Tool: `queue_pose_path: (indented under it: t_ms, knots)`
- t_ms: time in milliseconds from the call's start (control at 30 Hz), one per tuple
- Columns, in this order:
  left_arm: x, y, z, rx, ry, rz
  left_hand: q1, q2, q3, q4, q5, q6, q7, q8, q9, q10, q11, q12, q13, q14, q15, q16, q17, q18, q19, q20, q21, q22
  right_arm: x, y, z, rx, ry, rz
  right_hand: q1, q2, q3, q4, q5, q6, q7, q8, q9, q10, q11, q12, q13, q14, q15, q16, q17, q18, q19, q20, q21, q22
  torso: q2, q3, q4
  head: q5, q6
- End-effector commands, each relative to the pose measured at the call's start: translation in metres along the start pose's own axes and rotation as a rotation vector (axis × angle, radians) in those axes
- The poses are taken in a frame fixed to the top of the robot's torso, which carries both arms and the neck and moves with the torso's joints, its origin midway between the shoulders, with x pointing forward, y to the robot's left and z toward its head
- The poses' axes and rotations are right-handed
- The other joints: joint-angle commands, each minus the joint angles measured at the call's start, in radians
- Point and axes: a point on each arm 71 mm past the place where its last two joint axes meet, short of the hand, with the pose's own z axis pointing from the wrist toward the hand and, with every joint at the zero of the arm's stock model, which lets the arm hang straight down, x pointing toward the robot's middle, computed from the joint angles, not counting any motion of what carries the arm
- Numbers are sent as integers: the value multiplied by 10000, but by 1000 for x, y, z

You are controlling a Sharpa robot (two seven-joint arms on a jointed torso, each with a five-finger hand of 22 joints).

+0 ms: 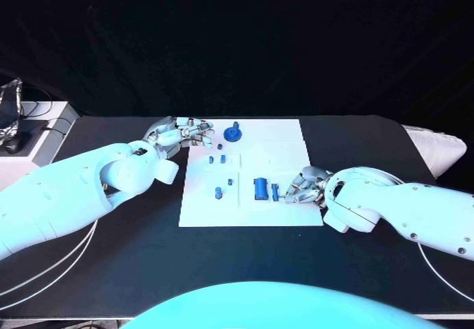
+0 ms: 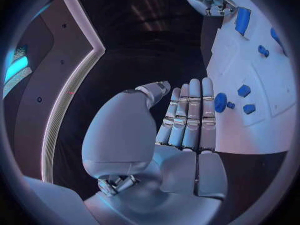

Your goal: Assemble the parts on the task board

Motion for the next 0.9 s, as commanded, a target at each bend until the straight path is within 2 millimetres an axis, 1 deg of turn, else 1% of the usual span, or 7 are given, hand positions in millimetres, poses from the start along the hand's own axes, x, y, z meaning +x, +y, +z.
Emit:
queue_pose_path:
  t_ms: [33, 267, 533, 700, 767, 867, 900]
  knots:
    - [2, 0, 1, 48, 178, -86, -40, 71, 4, 55, 46, -31, 15, -56, -13, -48, 11, -62, 14, 69, -9, -45, 15, 21, 43, -8, -40, -12, -1, 1, -3, -264, -251, 310, 20, -166, 0, -78, 170, -87, -9, 42, -24, 946, -40, -81, 2508, 921, -58, -17, 2179, -100, 858, -81, -68, 2374, -15, -6, -13, -3, 26]
    - [2, 1, 1, 113, 170, -125, -49, 35, -6, 71, 40, -44, 25, -58, -22, -63, 20, -66, 13, 62, -1, -70, 42, 18, 49, -3, -67, -28, -16, -1, -8, -1039, -1002, 1708, -109, -341, -60, 50, 462, -548, 215, -172, -203, 838, 140, -295, 2390, 881, 75, -92, 1999, -31, 780, -3, -486, 2274, -69, -18, -45, -40, 112]
    - [4, 7, 4, 538, 169, -373, -129, -157, -181, 216, -4, -171, -140, -56, -52, -180, -18, -102, 2, -284, 84, -614, 54, -4, -211, 131, -614, -390, -51, -5, 1, -3724, -2482, 4022, 296, -139, 216, -197, 684, -959, 435, -383, -394, 298, 345, -1280, 1849, 656, 249, -504, 1119, 288, 390, 172, -2405, 1794, -321, -33, -176, -69, 305]
    - [1, 10, 9, 902, -262, -499, -47, -211, -208, 346, -48, -534, -242, -171, -236, -231, 62, -288, -56, -665, 287, -1915, -125, -11, -709, 469, -1769, -1241, -73, -12, 14, -4575, -3450, 4739, 424, -151, 439, -421, 621, -1527, 749, -660, -618, -1532, 602, -4489, -58, -247, 482, -2264, -1558, 993, -757, 408, -7304, 203, -462, 0, -244, -75, 506]
    - [-2, 12, 11, 1102, -646, -558, -12, -244, -250, 382, -59, -711, -412, -266, -384, -344, 193, -363, -71, -922, 452, -2594, -265, -6, -968, 672, -2361, -1725, -82, -16, 19, -4827, -3877, 4980, 498, -184, 648, -528, 527, -1691, 893, -870, -861, -2966, 739, -7106, -1809, -1051, 601, -3950, -3555, 1451, -1638, 533, -11025, -1346, -491, 17, -260, -106, 599]
    - [-5, 13, 15, 1369, -1184, -610, 15, -241, -329, 407, -77, -791, -508, -352, -509, -533, 295, -372, -80, -1048, 573, -3125, -378, 21, -1066, 817, -2799, -2135, -93, -20, 26, -5051, -4333, 5275, 599, -245, 1127, -641, 485, -1849, 1123, -1180, -1242, -4048, 963, -9854, -4117, -2550, 810, -6840, -6233, 1489, -2261, 774, -12685, -2623, -549, 44, -262, -127, 733]
    - [-6, 14, 17, 1454, -1379, -617, 24, -245, -368, 409, -84, -806, -528, -377, -546, -600, 330, -373, -82, -1104, 618, -3289, -420, 21, -1116, 857, -2940, -2265, -96, -21, 28, -5139, -4409, 5404, 658, -273, 1281, -709, 464, -1880, 1145, -1265, -1350, -4140, 1008, -10381, -4679, -2783, 908, -7283, -6389, 1507, -2425, 829, -13001, -2947, -568, 50, -253, -134, 789]
